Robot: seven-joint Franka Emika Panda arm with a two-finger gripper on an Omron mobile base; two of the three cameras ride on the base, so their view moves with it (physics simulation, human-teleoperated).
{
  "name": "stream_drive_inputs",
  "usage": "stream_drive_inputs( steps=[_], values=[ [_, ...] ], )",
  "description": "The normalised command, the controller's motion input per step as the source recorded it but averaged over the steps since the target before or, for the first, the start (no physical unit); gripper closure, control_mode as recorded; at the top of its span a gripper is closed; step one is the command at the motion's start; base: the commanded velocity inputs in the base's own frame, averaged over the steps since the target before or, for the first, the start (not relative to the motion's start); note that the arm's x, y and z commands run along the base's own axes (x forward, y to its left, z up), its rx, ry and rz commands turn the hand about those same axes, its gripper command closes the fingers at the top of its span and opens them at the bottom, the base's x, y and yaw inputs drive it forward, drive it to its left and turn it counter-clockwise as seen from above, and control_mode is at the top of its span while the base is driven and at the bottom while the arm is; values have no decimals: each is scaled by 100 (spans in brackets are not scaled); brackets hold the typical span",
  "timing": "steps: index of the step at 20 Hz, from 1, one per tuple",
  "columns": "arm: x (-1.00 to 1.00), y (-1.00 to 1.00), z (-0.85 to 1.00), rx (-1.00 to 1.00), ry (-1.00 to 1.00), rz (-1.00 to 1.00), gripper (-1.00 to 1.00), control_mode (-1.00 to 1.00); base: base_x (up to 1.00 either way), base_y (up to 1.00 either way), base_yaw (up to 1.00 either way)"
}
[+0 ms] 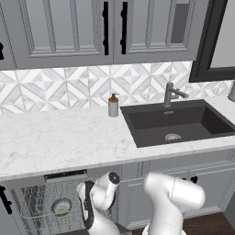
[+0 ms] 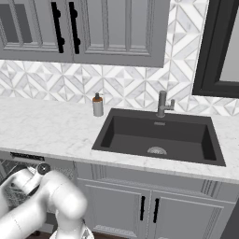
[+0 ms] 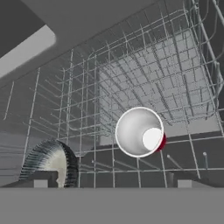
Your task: Pick up the cup and bowl from the counter, place them in the dishwasher, and close the dishwasher door.
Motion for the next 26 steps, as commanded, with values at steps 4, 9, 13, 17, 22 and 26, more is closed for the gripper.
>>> stream_drive_inputs(
  steps=[4, 9, 13, 17, 22, 26],
  values=[
    [-59, 34, 33, 0, -14, 10, -100, -100, 0, 0, 0],
    [-42, 50, 28, 0, -4, 14, -100, -100, 0, 0, 0],
    [-30, 59, 46, -12, 5, 4, -100, -100, 0, 0, 0],
    [-47, 30, 65, -21, 11, -6, -100, -100, 0, 0, 0],
    [-41, 36, 36, -17, 14, -10, -100, -100, 0, 0, 0],
    [-67, 34, -1, -1, -9, 2, -100, -100, 0, 0, 0]
  ],
)
